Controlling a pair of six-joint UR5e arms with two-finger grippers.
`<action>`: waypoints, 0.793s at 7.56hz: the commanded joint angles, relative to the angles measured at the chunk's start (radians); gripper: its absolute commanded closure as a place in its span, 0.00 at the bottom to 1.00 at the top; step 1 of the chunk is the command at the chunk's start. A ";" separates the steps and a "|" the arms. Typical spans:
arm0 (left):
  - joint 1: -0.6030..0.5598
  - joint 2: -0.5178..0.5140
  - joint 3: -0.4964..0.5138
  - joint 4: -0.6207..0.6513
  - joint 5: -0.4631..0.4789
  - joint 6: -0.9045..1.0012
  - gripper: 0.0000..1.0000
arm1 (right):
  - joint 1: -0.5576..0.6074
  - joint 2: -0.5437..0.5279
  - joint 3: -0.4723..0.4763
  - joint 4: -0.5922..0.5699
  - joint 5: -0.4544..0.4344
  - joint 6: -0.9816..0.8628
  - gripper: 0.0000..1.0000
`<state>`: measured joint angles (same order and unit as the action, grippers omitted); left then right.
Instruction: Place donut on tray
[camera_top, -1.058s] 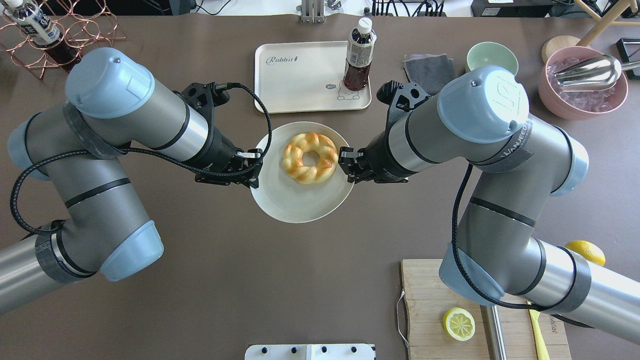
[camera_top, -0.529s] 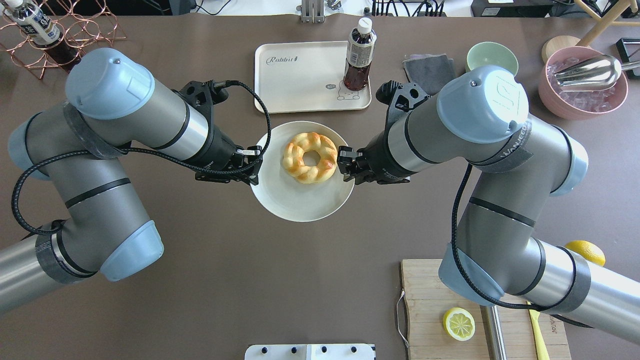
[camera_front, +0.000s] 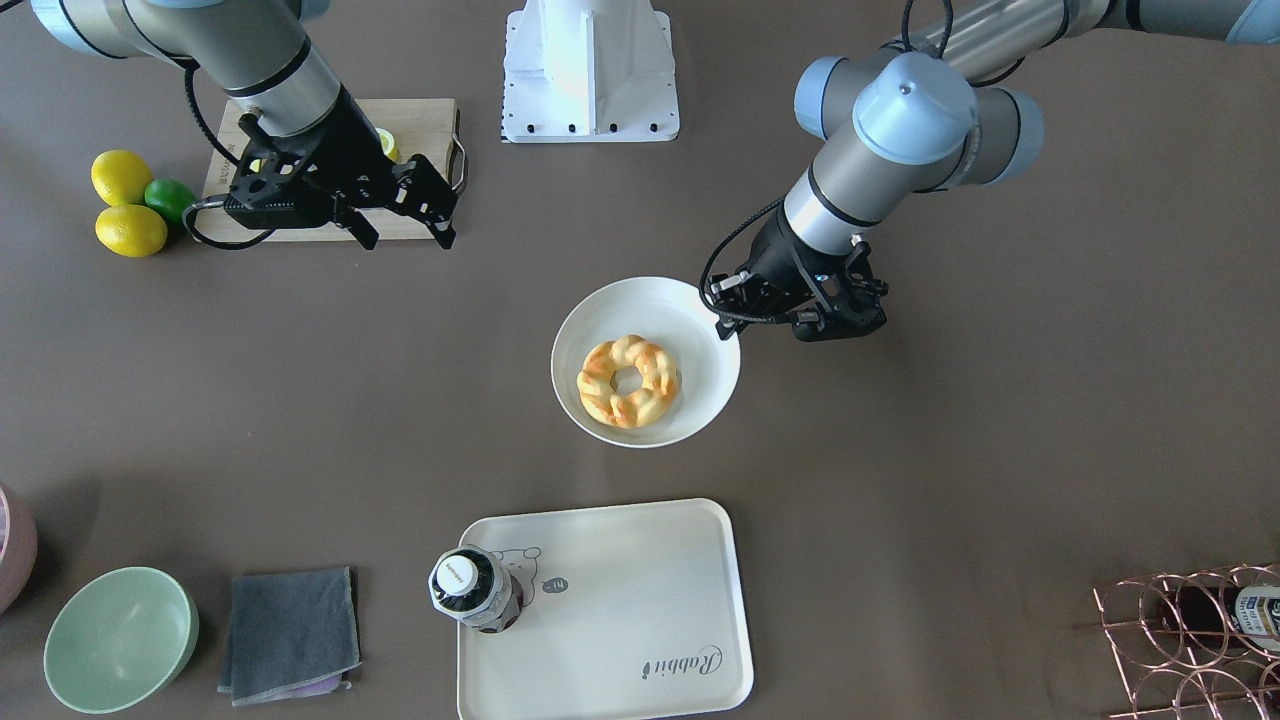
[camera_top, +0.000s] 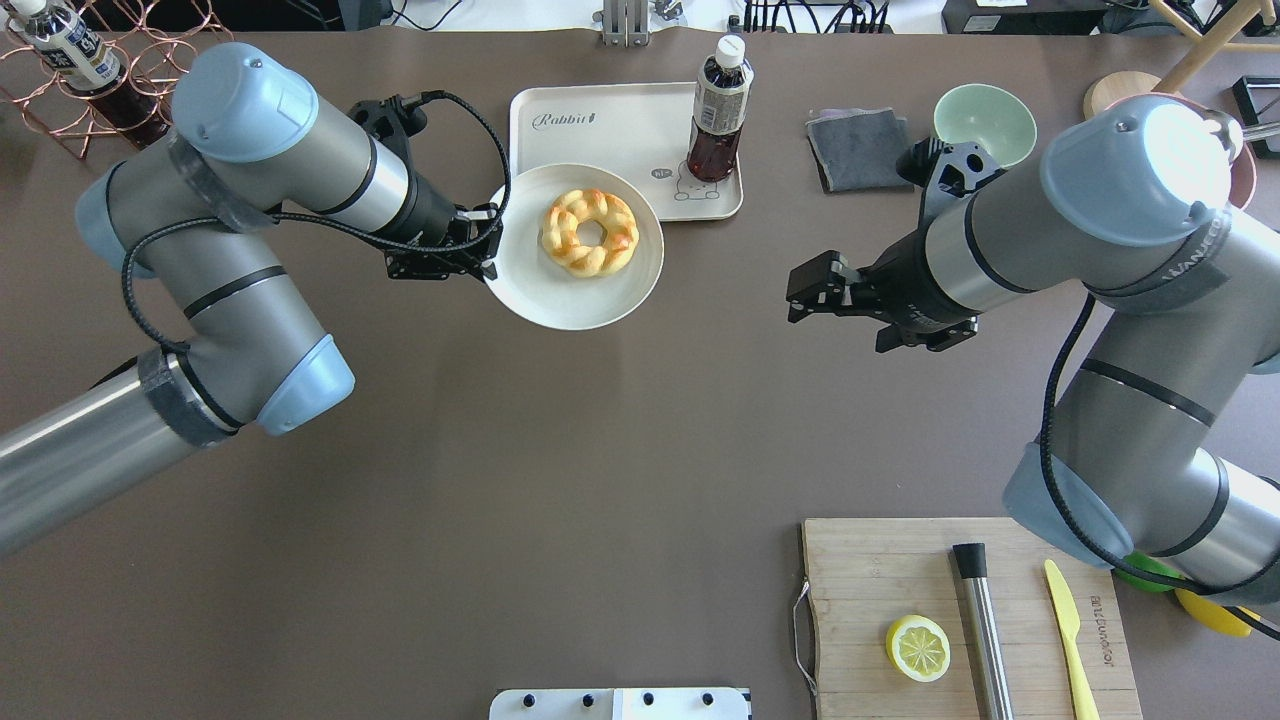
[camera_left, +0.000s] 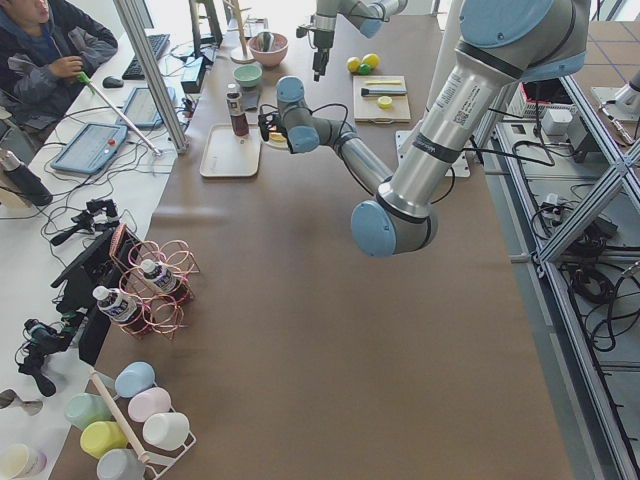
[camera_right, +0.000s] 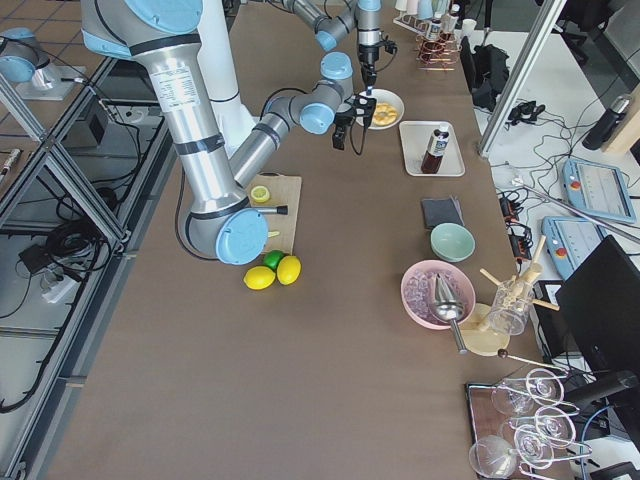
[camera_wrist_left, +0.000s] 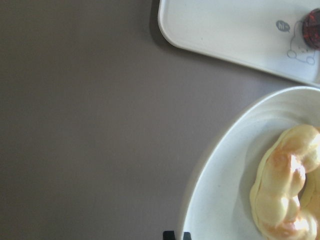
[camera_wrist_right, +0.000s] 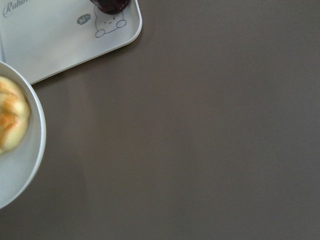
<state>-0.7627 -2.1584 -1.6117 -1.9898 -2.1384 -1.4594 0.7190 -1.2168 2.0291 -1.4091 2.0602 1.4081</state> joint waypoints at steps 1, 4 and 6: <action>-0.050 -0.135 0.325 -0.200 0.002 -0.045 1.00 | 0.077 -0.114 0.003 0.001 0.008 -0.180 0.00; -0.053 -0.281 0.586 -0.282 0.083 -0.091 1.00 | 0.209 -0.207 -0.032 0.004 0.095 -0.409 0.00; -0.055 -0.345 0.745 -0.369 0.106 -0.115 1.00 | 0.214 -0.211 -0.040 0.004 0.095 -0.419 0.00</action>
<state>-0.8154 -2.4481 -1.0018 -2.2916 -2.0517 -1.5550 0.9179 -1.4167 1.9975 -1.4055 2.1489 1.0160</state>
